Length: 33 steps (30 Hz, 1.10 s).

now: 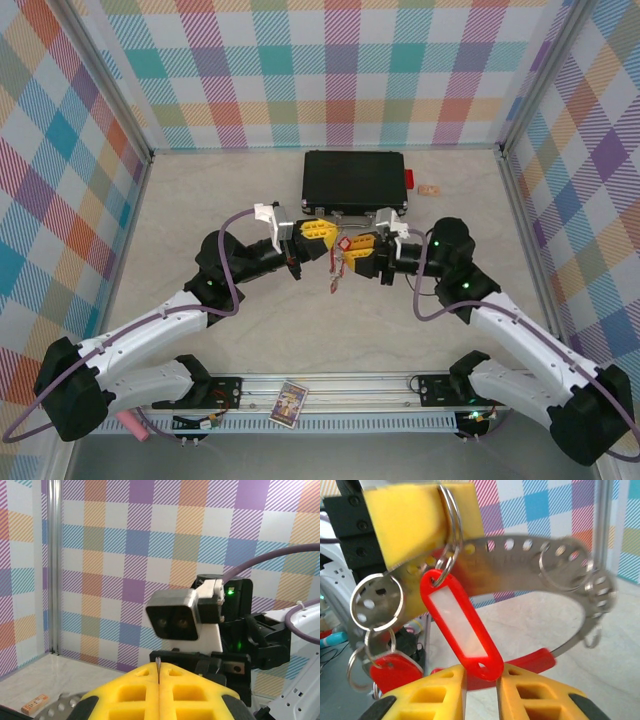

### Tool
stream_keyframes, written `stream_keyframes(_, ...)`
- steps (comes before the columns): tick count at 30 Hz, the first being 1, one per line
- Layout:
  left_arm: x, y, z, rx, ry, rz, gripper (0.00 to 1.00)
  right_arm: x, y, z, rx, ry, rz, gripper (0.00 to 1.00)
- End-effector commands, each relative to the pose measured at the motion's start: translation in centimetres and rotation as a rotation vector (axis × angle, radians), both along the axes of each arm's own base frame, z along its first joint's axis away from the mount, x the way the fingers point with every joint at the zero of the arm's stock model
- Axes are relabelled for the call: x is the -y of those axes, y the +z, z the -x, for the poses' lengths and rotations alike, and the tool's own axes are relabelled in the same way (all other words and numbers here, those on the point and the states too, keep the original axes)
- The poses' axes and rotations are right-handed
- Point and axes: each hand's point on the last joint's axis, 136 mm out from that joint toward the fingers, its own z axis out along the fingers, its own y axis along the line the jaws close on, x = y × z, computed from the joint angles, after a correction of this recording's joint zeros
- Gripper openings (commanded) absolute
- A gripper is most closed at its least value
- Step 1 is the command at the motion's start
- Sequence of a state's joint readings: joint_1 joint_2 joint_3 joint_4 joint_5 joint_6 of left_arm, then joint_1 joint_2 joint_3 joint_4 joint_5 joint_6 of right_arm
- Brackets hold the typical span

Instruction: Put the keys on the keyring

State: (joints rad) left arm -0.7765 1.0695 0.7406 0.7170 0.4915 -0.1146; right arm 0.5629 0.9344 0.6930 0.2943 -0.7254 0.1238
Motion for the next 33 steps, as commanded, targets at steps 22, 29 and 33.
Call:
stream_keyframes(22, -0.3, 0.7, 0.7, 0.06, -0.002, 0.023, 0.0, 0.8, 7.1, 0.0, 0.065, 0.007, -0.15, 0.3)
stream_keyframes(29, -0.3, 0.9, 0.9, 0.058, -0.015, 0.023, 0.0, -0.3, 7.9, 0.4, 0.046, 0.119, -0.16, 0.28)
stream_keyframes(33, -0.4, 1.0, 1.0, 0.061, -0.014, 0.027, 0.0, -0.6, 7.4, 0.4, 0.03, 0.152, -0.151, 0.28)
